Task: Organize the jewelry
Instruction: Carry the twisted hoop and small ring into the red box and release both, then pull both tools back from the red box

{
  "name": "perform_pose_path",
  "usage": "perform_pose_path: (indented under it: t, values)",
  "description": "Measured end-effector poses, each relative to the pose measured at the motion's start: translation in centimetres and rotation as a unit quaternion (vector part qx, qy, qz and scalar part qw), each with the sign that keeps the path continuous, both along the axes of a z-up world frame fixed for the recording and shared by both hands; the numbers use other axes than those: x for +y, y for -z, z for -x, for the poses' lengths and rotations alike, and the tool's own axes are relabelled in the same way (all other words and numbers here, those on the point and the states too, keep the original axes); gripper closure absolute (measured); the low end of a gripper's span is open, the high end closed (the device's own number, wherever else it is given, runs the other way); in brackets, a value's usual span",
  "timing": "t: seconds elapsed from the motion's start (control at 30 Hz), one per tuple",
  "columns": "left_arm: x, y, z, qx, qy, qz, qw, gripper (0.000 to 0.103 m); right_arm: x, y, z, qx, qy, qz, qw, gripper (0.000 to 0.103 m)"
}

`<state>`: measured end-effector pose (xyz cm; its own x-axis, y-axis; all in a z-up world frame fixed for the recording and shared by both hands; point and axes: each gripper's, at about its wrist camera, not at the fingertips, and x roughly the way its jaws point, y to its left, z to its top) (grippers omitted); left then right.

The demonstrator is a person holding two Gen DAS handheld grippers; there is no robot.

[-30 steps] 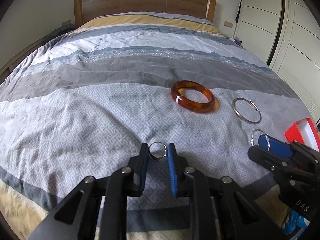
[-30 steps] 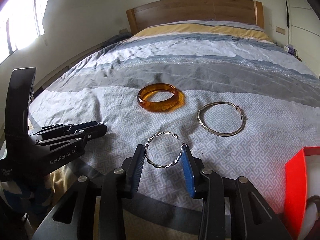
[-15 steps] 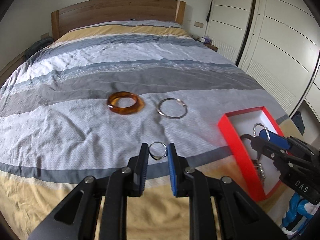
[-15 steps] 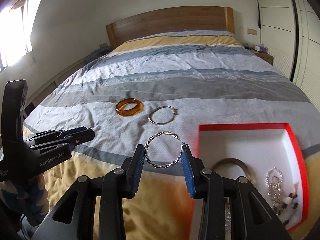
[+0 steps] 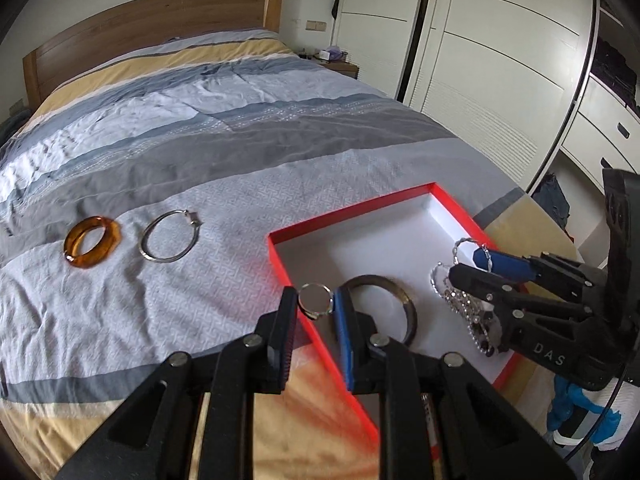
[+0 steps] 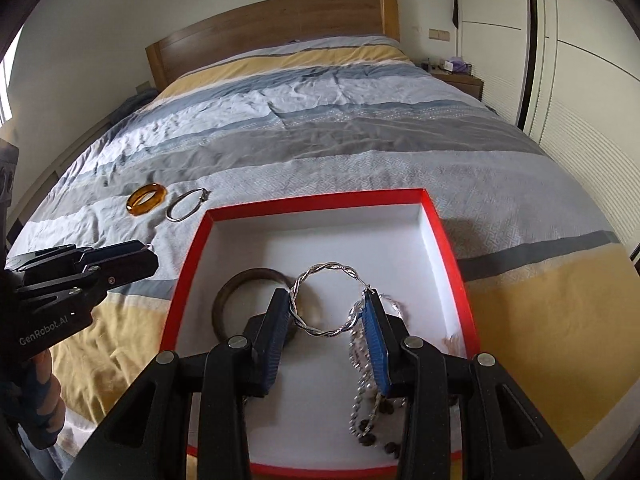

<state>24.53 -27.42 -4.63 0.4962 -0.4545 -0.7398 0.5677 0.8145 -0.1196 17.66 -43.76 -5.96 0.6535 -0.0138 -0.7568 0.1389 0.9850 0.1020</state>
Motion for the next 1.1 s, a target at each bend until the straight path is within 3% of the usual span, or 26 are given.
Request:
perform_pose_path:
  t: [0.33, 0.57, 0.73, 0.83, 0.9, 1.1]
  values:
    - [-5.0, 3.5, -4.3, 0.016, 0.009, -0.063, 0.9979, 0.085, -3.4, 2.4, -6.0, 0.052, -0.026, -0.017, 0.998, 0.066]
    - [-6.5, 4.8, -4.5, 0.021, 0.029, -0.086, 0.9956, 0.085, -3.2, 4.2, -7.7, 0.101, -0.046, 0.013, 0.994, 0.065]
    - [-6.7, 5.5, -4.5, 0.024, 0.028, -0.091, 0.9952, 0.084, -2.7, 4.4, -7.6, 0.113, -0.053, 0.039, 0.991, 0.066]
    - [-6.4, 5.2, -4.7, 0.036, 0.029, -0.074, 0.9962, 0.084, -2.9, 4.4, -7.2, 0.117, -0.048, 0.047, 0.991, 0.063]
    - [-6.2, 4.9, -4.6, 0.043, 0.029, -0.065, 0.9965, 0.084, -3.2, 4.2, -6.7, 0.118, -0.044, 0.043, 0.991, 0.057]
    - [-4.9, 1.6, -2.2, 0.027, 0.025, -0.050, 0.9980, 0.084, -3.6, 1.2, -3.4, 0.097, -0.027, 0.039, 0.994, 0.056]
